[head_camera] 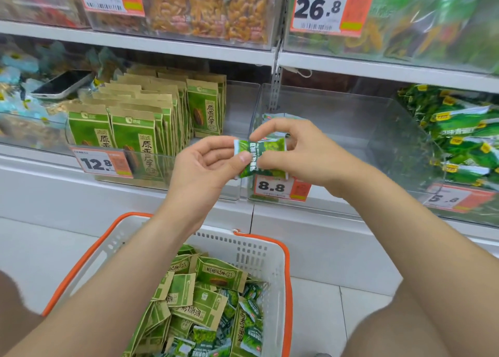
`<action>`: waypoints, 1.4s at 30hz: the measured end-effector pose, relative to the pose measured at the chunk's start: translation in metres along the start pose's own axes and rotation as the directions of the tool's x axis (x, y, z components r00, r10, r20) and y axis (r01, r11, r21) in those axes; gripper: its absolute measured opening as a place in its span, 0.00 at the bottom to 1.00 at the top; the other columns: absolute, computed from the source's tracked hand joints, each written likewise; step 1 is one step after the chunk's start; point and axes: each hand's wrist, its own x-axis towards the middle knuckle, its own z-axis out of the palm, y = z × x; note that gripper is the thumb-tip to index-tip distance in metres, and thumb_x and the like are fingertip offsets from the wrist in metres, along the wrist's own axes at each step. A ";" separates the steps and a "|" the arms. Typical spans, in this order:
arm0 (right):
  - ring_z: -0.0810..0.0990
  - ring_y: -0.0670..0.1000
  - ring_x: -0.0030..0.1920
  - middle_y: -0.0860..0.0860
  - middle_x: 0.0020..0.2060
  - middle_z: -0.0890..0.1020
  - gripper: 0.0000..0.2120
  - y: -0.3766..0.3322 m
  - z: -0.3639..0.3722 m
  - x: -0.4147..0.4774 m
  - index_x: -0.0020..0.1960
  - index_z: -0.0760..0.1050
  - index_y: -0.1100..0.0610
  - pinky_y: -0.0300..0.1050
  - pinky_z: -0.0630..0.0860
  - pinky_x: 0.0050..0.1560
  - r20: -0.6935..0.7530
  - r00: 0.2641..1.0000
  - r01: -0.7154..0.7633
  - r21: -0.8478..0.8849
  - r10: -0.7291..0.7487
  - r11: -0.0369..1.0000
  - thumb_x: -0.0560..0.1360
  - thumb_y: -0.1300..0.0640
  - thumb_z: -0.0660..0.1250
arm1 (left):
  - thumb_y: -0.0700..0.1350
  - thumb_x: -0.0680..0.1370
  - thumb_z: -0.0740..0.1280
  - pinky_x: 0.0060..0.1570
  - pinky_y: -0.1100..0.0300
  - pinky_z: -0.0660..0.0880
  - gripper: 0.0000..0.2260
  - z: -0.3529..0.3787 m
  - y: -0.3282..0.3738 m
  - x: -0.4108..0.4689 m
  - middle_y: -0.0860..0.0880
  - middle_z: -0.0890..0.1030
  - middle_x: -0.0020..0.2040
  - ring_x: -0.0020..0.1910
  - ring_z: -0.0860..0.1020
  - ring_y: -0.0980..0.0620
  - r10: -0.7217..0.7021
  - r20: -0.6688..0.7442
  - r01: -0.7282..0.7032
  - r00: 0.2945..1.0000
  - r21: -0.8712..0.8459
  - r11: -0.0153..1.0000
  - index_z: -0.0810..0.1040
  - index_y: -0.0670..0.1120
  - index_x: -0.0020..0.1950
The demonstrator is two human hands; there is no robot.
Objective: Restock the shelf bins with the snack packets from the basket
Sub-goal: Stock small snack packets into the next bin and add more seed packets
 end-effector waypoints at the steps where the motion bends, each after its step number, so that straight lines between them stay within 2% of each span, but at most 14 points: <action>1: 0.80 0.50 0.34 0.55 0.36 0.86 0.08 0.000 -0.003 -0.001 0.53 0.83 0.51 0.43 0.75 0.34 0.046 0.999 -0.002 -0.030 0.003 1.000 0.74 0.56 0.77 | 0.40 0.75 0.77 0.42 0.61 0.80 0.13 0.001 0.001 0.003 0.42 0.88 0.49 0.43 0.84 0.52 0.047 0.010 -0.047 0.999 0.072 0.996 0.83 0.42 0.58; 4: 0.81 0.43 0.34 0.51 0.38 0.88 0.07 0.006 -0.015 0.006 0.51 0.84 0.55 0.33 0.73 0.35 0.037 0.997 -0.074 0.065 0.072 0.995 0.75 0.56 0.78 | 0.42 0.83 0.70 0.43 0.55 0.81 0.06 0.004 0.002 0.009 0.48 0.87 0.47 0.43 0.84 0.52 0.254 0.055 -0.258 0.966 0.315 0.913 0.86 0.44 0.57; 7: 0.84 0.49 0.41 0.56 0.45 0.88 0.11 0.023 -0.029 0.027 0.55 0.84 0.60 0.43 0.78 0.41 -0.159 0.981 -0.078 0.182 0.108 0.980 0.75 0.57 0.78 | 0.44 0.85 0.67 0.49 0.56 0.78 0.06 0.011 0.001 0.015 0.55 0.84 0.51 0.49 0.81 0.53 0.440 0.069 -0.391 0.895 0.595 0.702 0.84 0.49 0.58; 10: 0.87 0.53 0.44 0.57 0.48 0.87 0.15 0.052 -0.046 0.057 0.59 0.80 0.62 0.48 0.84 0.46 -0.331 0.921 -0.095 0.317 0.204 0.944 0.75 0.62 0.78 | 0.44 0.82 0.69 0.60 0.51 0.75 0.12 0.022 -0.006 0.023 0.51 0.79 0.60 0.58 0.78 0.50 0.496 0.136 -0.426 0.858 0.729 0.536 0.79 0.47 0.65; 14: 0.84 0.53 0.49 0.56 0.54 0.85 0.23 0.097 -0.065 0.101 0.59 0.82 0.60 0.47 0.81 0.48 -0.486 0.821 -0.291 0.096 0.300 0.952 0.66 0.53 0.81 | 0.47 0.81 0.68 0.63 0.45 0.74 0.26 0.034 -0.018 0.032 0.47 0.76 0.69 0.65 0.76 0.45 0.340 0.204 -0.363 0.918 0.779 0.512 0.67 0.45 0.77; 16: 0.83 0.56 0.54 0.56 0.57 0.84 0.25 0.107 -0.070 0.120 0.61 0.81 0.59 0.47 0.80 0.50 -0.516 0.794 -0.371 0.008 0.322 0.929 0.67 0.52 0.81 | 0.48 0.81 0.65 0.56 0.46 0.75 0.28 0.034 -0.021 0.036 0.46 0.76 0.71 0.64 0.77 0.42 0.315 0.239 -0.359 0.918 0.837 0.413 0.62 0.47 0.81; 18: 0.84 0.58 0.56 0.57 0.56 0.84 0.29 0.110 -0.073 0.137 0.65 0.76 0.60 0.50 0.82 0.56 -0.505 0.786 -0.453 -0.080 0.356 0.888 0.69 0.52 0.81 | 0.47 0.79 0.64 0.44 0.50 0.71 0.31 0.032 -0.021 0.037 0.46 0.79 0.66 0.56 0.79 0.39 0.312 0.237 -0.335 0.920 0.889 0.313 0.61 0.50 0.82; 21: 0.88 0.55 0.45 0.56 0.44 0.87 0.21 0.111 -0.073 0.160 0.61 0.77 0.62 0.54 0.85 0.54 -0.444 0.792 -0.554 -0.233 0.419 0.800 0.74 0.53 0.77 | 0.47 0.77 0.64 0.35 0.53 0.62 0.32 0.029 -0.019 0.038 0.47 0.80 0.45 0.40 0.77 0.38 0.316 0.220 -0.292 0.923 0.935 0.201 0.62 0.52 0.82; 28: 0.88 0.53 0.43 0.52 0.44 0.88 0.13 0.112 -0.066 0.194 0.48 0.82 0.58 0.49 0.85 0.52 -0.462 0.798 -0.579 -0.412 0.386 0.704 0.73 0.49 0.78 | 0.48 0.76 0.61 0.28 0.56 0.54 0.32 0.026 -0.027 0.041 0.54 0.68 0.36 0.30 0.66 0.45 0.335 0.251 -0.322 0.908 0.930 0.175 0.65 0.49 0.82; 32: 0.82 0.53 0.41 0.52 0.44 0.83 0.21 0.103 -0.059 0.186 0.50 0.77 0.56 0.40 0.72 0.30 -0.515 0.790 -0.583 -0.464 0.333 0.667 0.71 0.43 0.80 | 0.48 0.76 0.62 0.28 0.60 0.48 0.32 0.025 -0.029 0.041 0.54 0.67 0.35 0.29 0.64 0.47 0.365 0.251 -0.331 0.896 0.928 0.174 0.66 0.48 0.81; 34: 0.83 0.54 0.41 0.55 0.46 0.81 0.26 0.104 -0.059 0.181 0.52 0.71 0.57 0.41 0.68 0.26 -0.526 0.775 -0.596 -0.422 0.351 0.684 0.70 0.42 0.81 | 0.48 0.77 0.62 0.28 0.60 0.48 0.31 0.023 -0.030 0.042 0.55 0.66 0.35 0.28 0.63 0.47 0.375 0.254 -0.335 0.892 0.926 0.171 0.65 0.48 0.82; 36: 0.85 0.55 0.38 0.55 0.48 0.83 0.28 0.103 -0.061 0.174 0.54 0.70 0.59 0.43 0.75 0.31 -0.511 0.776 -0.597 -0.406 0.370 0.692 0.71 0.41 0.80 | 0.48 0.79 0.62 0.28 0.59 0.48 0.30 0.022 -0.031 0.042 0.54 0.66 0.36 0.29 0.63 0.46 0.374 0.256 -0.339 0.891 0.924 0.176 0.63 0.49 0.83; 39: 0.84 0.60 0.56 0.59 0.59 0.82 0.28 0.098 -0.065 0.160 0.62 0.74 0.62 0.48 0.79 0.52 -0.494 0.823 -0.535 -0.508 0.281 0.675 0.74 0.42 0.77 | 0.50 0.84 0.60 0.29 0.53 0.53 0.28 0.020 -0.029 0.040 0.52 0.72 0.39 0.33 0.70 0.44 0.364 0.269 -0.357 0.892 0.913 0.197 0.59 0.51 0.84; 42: 0.78 0.66 0.61 0.65 0.59 0.78 0.15 0.086 -0.059 0.138 0.59 0.73 0.62 0.49 0.73 0.50 -0.454 0.884 -0.402 -0.612 0.114 0.681 0.79 0.54 0.70 | 0.53 0.86 0.58 0.35 0.50 0.67 0.24 0.019 -0.030 0.040 0.49 0.81 0.50 0.43 0.79 0.41 0.386 0.269 -0.390 0.882 0.877 0.281 0.61 0.53 0.82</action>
